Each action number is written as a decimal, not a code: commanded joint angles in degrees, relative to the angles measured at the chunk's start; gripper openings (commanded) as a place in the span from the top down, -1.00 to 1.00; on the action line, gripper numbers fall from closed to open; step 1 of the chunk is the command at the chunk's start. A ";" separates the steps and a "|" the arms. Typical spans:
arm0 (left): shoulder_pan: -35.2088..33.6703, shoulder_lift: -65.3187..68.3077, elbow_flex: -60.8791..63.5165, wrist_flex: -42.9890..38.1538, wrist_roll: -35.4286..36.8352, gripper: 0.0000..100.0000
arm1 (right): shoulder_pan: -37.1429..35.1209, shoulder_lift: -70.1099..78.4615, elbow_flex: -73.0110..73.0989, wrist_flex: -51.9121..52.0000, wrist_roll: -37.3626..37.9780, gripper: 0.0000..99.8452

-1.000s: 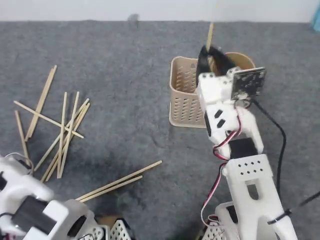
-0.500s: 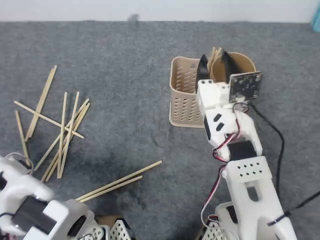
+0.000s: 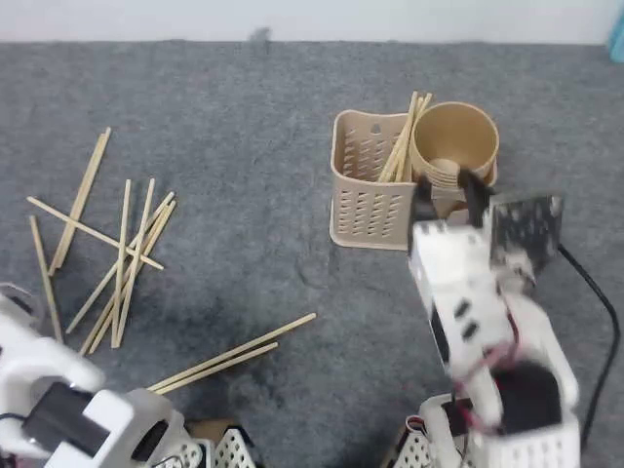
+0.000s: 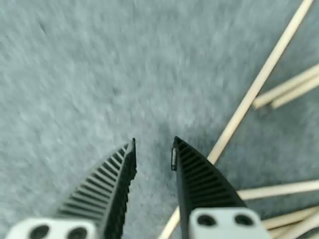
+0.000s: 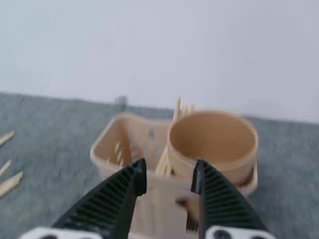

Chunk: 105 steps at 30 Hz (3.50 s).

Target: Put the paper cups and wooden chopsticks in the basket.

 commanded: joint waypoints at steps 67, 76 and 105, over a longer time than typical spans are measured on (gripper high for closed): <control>16.62 94.07 -135.96 55.74 -9.41 0.88 | 9.10 -17.19 47.21 1.36 9.58 0.93; 14.86 93.80 -135.87 56.09 -9.23 0.98 | 9.19 -17.19 47.21 1.36 9.58 0.93; 14.33 36.92 -71.43 56.09 -9.23 0.98 | 9.19 -17.19 47.21 1.36 9.58 0.93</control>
